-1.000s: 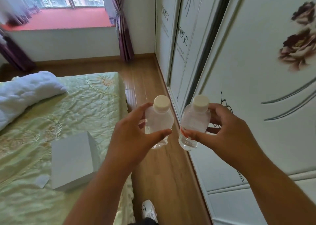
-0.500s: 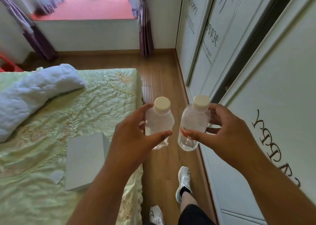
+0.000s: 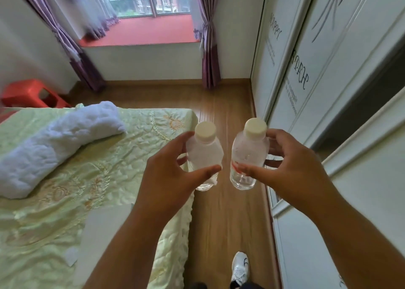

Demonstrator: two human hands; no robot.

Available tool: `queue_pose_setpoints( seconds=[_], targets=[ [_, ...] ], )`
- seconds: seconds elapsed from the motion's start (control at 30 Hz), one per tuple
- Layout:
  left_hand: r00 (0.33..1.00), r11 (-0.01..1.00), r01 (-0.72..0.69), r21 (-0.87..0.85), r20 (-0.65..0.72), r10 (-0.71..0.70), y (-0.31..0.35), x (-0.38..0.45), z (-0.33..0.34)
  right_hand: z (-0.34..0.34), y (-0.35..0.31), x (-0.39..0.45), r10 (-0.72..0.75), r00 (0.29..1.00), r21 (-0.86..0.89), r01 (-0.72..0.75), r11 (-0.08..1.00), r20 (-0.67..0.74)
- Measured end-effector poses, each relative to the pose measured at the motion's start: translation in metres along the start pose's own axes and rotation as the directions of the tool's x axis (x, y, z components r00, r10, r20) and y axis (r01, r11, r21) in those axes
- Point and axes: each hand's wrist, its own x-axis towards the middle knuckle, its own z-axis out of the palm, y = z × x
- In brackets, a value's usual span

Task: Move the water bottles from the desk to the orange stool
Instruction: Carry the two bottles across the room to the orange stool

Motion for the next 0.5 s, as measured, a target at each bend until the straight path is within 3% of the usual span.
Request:
queue_pose_setpoints(
  seconds=[0.2, 0.5],
  targets=[
    [0.999, 1.000, 0.002, -0.022, -0.040, -0.003, 0.008, 0.049, 0.028, -0.027, 0.018, 0.062, -0.025, 0.999, -0.025, 0.025, 0.999, 0.030],
    [0.999, 1.000, 0.022, -0.009, 0.043, -0.021, -0.011, 0.130, 0.049, -0.030, 0.037, 0.137, 0.041, 0.997, -0.083, -0.036, 0.996, 0.062]
  ],
)
